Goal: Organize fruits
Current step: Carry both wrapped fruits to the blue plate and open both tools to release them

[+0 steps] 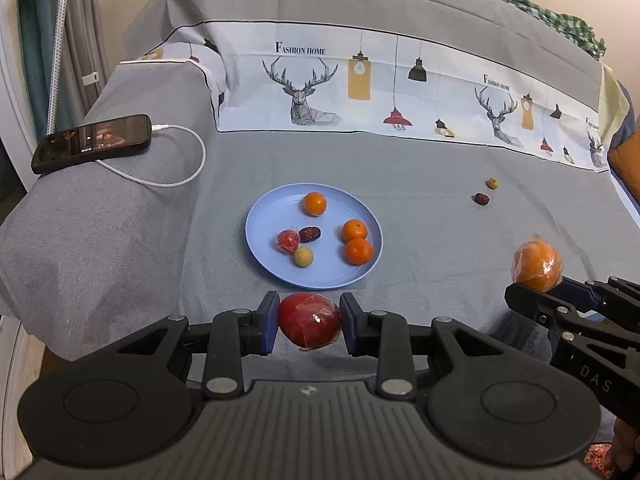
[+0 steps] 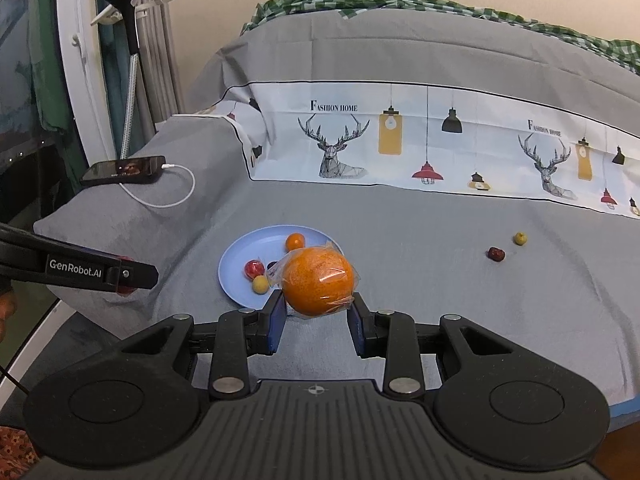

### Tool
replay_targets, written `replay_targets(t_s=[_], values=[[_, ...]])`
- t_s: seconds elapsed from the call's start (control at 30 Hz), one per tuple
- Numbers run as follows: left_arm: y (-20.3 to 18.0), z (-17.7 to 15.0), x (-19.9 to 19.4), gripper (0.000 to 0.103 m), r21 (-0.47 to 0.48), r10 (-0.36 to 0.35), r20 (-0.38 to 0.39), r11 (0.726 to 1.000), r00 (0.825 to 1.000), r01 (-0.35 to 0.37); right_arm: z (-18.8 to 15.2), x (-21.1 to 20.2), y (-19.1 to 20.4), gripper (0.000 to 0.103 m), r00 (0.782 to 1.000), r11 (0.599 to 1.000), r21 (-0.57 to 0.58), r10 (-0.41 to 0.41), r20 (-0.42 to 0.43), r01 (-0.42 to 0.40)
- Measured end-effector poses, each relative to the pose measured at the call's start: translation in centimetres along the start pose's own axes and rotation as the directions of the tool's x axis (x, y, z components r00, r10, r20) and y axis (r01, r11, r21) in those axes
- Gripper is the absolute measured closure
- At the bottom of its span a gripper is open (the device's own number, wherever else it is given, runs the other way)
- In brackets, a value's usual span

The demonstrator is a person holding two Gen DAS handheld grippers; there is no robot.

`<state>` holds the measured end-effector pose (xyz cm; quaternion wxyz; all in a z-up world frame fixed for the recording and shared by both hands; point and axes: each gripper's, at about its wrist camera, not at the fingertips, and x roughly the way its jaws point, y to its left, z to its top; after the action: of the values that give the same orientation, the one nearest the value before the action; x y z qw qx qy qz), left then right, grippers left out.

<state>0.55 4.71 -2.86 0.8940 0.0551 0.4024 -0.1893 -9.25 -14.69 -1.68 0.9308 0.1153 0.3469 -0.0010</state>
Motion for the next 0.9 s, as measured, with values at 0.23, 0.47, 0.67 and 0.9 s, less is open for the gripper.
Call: replay_targets(t_s=[0.23, 0.47, 0.67, 0.9], values=[[0.8, 1.5, 1.7, 0.067, -0.006, 0.010, -0.007, 1.000, 1.000, -0.010, 0.3, 2.2, 0.4, 0.069, 0.999, 1.000, -0.011, 0.013, -0.039, -0.013], [1.2, 4.2, 4.9, 0.067, 0.001, 0.015, -0.013, 1.000, 1.000, -0.015, 1.4, 5.8, 0.8, 0.068, 0.997, 0.999, -0.017, 0.037, -0.073, -0.038], [1.5, 6.7, 8.7, 0.067, 0.023, 0.014, -0.024, 1.000, 1.000, -0.014, 2.1, 9.9, 1.1, 0.068, 0.992, 0.998, -0.022, 0.053, -0.115, -0.056], [1.8, 8.7, 14.3, 0.067, 0.057, 0.025, -0.065, 0.998, 0.998, -0.021, 2.7, 15.3, 1.0, 0.068, 0.985, 0.997, -0.022, 0.065, -0.162, -0.069]])
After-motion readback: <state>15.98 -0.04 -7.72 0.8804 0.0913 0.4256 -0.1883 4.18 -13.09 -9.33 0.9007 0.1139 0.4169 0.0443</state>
